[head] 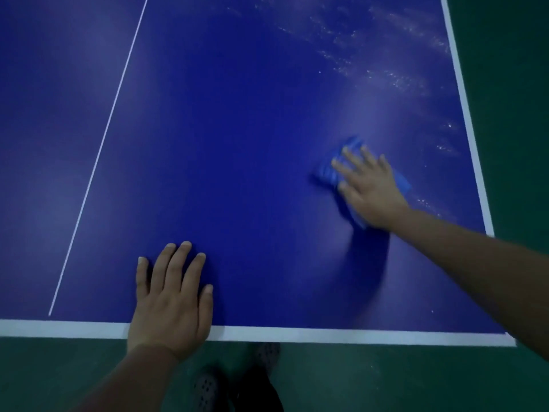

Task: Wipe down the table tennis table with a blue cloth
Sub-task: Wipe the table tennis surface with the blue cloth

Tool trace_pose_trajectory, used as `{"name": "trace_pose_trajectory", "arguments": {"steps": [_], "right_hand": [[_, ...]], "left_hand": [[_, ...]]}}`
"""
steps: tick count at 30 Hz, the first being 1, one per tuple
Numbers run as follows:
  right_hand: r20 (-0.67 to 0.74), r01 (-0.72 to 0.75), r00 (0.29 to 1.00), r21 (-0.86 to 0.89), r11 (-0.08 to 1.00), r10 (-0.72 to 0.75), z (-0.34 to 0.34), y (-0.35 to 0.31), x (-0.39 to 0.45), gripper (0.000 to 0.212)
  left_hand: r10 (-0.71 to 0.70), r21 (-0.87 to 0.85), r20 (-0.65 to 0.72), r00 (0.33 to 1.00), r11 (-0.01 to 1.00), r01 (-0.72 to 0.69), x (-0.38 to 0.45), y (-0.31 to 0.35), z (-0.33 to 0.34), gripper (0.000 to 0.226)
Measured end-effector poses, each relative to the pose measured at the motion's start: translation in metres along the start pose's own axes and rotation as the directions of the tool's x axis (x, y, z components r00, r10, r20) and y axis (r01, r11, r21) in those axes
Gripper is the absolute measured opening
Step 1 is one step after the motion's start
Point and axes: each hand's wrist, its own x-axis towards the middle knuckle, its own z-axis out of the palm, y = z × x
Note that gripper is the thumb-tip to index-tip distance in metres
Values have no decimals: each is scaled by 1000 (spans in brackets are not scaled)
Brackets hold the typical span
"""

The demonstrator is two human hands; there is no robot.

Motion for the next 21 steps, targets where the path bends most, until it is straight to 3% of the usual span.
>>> {"name": "trace_pose_trajectory", "arguments": {"steps": [2, 4, 7, 11, 13, 15, 17, 19, 21], "right_hand": [[-9, -247, 969, 37, 968, 247, -1, -4, 20, 56], [-13, -240, 971, 22, 971, 240, 7, -24, 9, 56], [-7, 42, 999, -11, 999, -42, 25, -74, -72, 53], [119, 394, 913, -8, 919, -390, 36, -98, -195, 49], [168, 446, 886, -46, 894, -433, 28, -80, -193, 48], [120, 282, 954, -63, 957, -273, 22, -67, -161, 49], [59, -66, 996, -8, 998, 66, 18, -68, -117, 49], [0, -398, 917, 45, 916, 399, 18, -86, -79, 51], [-30, -535, 844, 31, 844, 536, 26, -124, -60, 53]], "left_hand": [[-6, 2, 2, 1000, 1000, 6, -1, 1, 0, 58], [-6, -4, 11, 1000, 1000, 6, -1, 1, 1, 59], [-5, -8, 19, 1000, 1000, 6, -2, -1, 0, 60], [-4, -9, 21, 1000, 1000, 4, -3, -2, 2, 61], [1, -7, 13, 1000, 1000, -1, -3, -4, 2, 62], [2, -14, 13, 1000, 1000, -2, -3, -3, 2, 62], [5, -16, 13, 1000, 1000, -5, -3, -3, 1, 63], [12, -29, 10, 1000, 1000, -12, -3, -3, 2, 64], [10, -43, 3, 1000, 999, -10, -4, -4, 2, 64]]}}
